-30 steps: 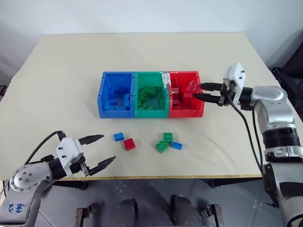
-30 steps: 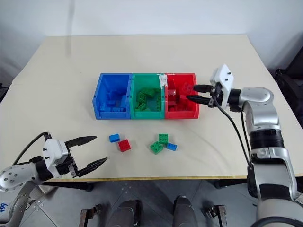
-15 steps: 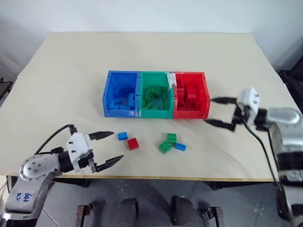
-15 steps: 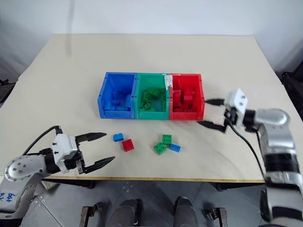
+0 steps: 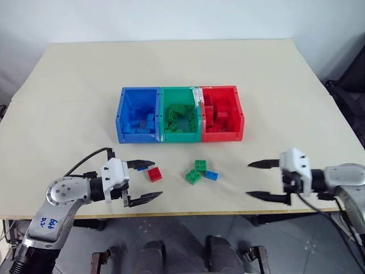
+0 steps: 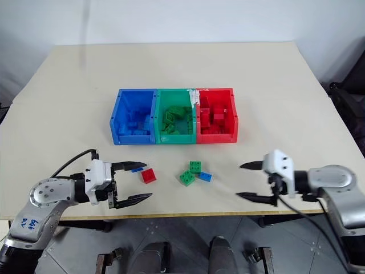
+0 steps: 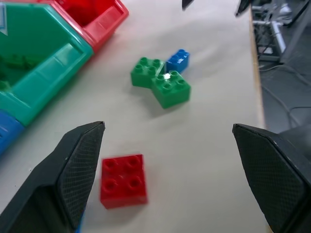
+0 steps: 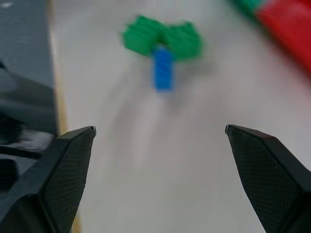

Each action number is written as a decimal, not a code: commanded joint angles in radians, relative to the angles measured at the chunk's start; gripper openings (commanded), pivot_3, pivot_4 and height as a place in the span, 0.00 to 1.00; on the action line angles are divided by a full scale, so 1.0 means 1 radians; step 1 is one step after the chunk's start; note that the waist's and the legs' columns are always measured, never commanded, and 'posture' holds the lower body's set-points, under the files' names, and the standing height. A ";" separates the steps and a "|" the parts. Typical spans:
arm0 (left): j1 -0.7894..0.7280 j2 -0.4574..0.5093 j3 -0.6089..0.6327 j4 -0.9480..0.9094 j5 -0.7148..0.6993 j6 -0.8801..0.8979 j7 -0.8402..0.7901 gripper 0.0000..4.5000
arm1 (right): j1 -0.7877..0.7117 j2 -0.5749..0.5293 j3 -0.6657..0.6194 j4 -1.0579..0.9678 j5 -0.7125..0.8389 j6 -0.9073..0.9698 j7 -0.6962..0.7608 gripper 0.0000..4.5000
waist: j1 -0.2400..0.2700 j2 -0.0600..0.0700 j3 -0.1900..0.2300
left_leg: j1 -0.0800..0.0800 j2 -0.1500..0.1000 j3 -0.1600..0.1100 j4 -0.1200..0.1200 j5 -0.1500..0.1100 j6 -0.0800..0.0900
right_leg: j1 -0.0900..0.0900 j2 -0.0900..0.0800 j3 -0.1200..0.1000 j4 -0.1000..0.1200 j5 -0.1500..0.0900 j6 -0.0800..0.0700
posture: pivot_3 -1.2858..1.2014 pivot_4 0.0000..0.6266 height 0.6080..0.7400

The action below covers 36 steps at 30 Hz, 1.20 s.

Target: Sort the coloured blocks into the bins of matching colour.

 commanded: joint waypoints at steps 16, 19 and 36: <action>0.143 0.001 0.116 -0.079 0.017 -0.046 0.079 1.00 | -0.201 0.137 0.267 -0.037 -0.206 0.143 -0.218 0.23 | 0.019 -0.001 0.000 | 0.000 0.000 0.000 0.000 0.000 0.000 | -0.001 0.000 0.000 0.000 0.000 0.000 | 0.52 0.24 1.00; 0.172 0.003 0.142 -0.086 0.006 -0.044 0.087 1.00 | -0.238 0.110 0.232 -0.022 -0.159 0.141 -0.146 0.10 | 0.019 -0.001 0.000 | 0.000 0.000 0.000 0.000 0.000 0.000 | -0.001 0.000 0.000 -0.001 0.000 0.000 | 0.52 0.24 1.00; 0.436 -0.144 0.386 -0.133 -0.010 -0.067 0.262 1.00 | -0.868 0.740 0.320 0.554 -0.246 -0.006 -0.456 0.10 | -0.010 -0.003 -0.002 | 0.000 0.001 -0.001 -0.003 -0.001 -0.002 | -0.004 0.001 0.000 0.005 -0.001 -0.003 | 0.52 0.24 1.00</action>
